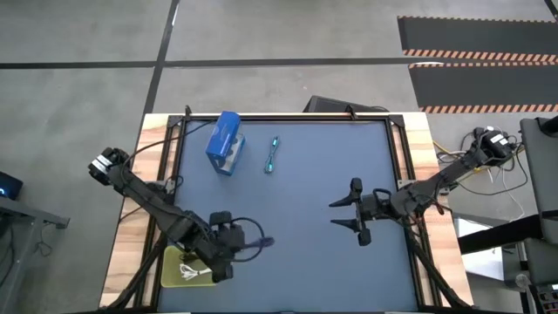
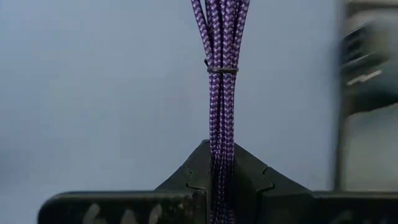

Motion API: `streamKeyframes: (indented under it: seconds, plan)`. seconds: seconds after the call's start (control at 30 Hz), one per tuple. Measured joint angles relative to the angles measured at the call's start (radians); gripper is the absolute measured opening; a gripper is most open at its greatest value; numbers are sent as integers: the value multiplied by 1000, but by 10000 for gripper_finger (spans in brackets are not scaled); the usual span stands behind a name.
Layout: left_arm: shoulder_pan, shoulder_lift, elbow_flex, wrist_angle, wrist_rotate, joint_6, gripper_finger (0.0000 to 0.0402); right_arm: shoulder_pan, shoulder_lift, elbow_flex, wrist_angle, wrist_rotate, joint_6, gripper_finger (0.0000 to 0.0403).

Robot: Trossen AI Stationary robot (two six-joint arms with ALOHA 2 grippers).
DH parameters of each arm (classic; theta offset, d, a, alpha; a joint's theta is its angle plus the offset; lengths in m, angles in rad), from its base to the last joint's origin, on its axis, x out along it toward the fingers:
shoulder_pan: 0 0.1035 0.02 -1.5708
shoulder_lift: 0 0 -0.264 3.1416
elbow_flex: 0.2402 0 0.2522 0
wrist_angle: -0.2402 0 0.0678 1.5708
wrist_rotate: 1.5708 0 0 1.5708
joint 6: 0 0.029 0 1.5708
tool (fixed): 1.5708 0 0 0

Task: Pick and place USB-C Cables
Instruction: Put the violet white charger cable into the yellow bin

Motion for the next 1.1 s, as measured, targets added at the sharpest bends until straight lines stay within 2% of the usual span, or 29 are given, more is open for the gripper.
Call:
streamKeyframes:
  seconds: [0.2,0.5,0.67,0.83,0.97,1.1]
  plan:
    - [0,0,-3,-179,5,-48,17,0,-9,-1,50,-6,-122,203]
    - [1,1,-3,-169,-4,-48,18,-43,-46,-2,117,-5,-282,172]
    - [1,1,-3,-169,-6,-48,18,-115,-105,-2,109,-5,-319,148]
    - [1,1,-4,-170,-9,-48,18,-185,-177,-2,-8,-66,-298,125]
    - [1,1,-4,-185,-9,-48,18,-199,-235,-14,-92,-94,-275,111]
    - [2,1,-4,-263,56,-49,18,-198,-292,-48,-105,-94,-260,101]
